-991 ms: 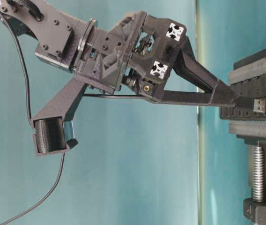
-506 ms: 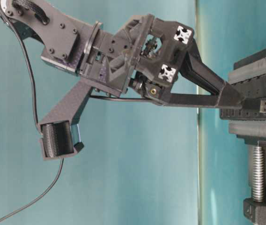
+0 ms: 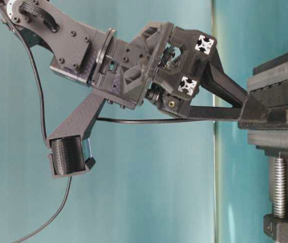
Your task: Insert the USB into the front port of the fixed hub.
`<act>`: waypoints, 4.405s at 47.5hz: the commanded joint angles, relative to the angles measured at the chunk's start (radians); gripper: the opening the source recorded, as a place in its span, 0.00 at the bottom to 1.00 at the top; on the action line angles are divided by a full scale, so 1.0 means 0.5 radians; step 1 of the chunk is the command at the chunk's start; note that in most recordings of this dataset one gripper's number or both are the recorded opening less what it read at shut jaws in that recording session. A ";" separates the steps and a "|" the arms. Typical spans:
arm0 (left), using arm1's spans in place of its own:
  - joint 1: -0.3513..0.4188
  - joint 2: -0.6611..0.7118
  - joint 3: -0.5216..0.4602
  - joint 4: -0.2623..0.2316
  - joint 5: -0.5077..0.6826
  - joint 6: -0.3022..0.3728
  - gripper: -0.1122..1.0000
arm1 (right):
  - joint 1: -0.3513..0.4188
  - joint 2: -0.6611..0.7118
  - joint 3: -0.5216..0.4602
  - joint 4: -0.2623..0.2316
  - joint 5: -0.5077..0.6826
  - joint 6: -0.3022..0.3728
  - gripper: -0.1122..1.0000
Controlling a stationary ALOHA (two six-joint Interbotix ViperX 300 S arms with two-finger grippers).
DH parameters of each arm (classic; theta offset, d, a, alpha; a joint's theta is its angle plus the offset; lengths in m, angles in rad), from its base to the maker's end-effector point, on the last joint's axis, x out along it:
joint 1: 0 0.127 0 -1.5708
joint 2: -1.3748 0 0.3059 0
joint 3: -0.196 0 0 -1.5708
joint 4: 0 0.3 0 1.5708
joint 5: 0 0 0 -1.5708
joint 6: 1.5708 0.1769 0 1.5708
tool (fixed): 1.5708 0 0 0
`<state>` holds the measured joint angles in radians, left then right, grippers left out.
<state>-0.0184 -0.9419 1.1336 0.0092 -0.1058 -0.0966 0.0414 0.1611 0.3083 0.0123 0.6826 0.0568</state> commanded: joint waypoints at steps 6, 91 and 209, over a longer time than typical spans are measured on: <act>-0.003 0.003 -0.015 0.006 -0.021 -0.003 0.10 | 0.009 0.012 -0.012 0.021 0.006 0.015 0.16; -0.003 -0.055 -0.025 0.003 -0.018 -0.003 0.10 | 0.025 0.009 -0.095 0.009 0.092 0.034 0.62; -0.003 -0.110 -0.015 0.003 -0.003 0.000 0.10 | -0.018 -0.917 0.813 -0.009 -0.853 0.117 0.70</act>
<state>-0.0184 -1.0017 1.1413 0.0092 -0.1043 -0.0982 0.0307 -0.2592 0.7102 0.0061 0.2884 0.1043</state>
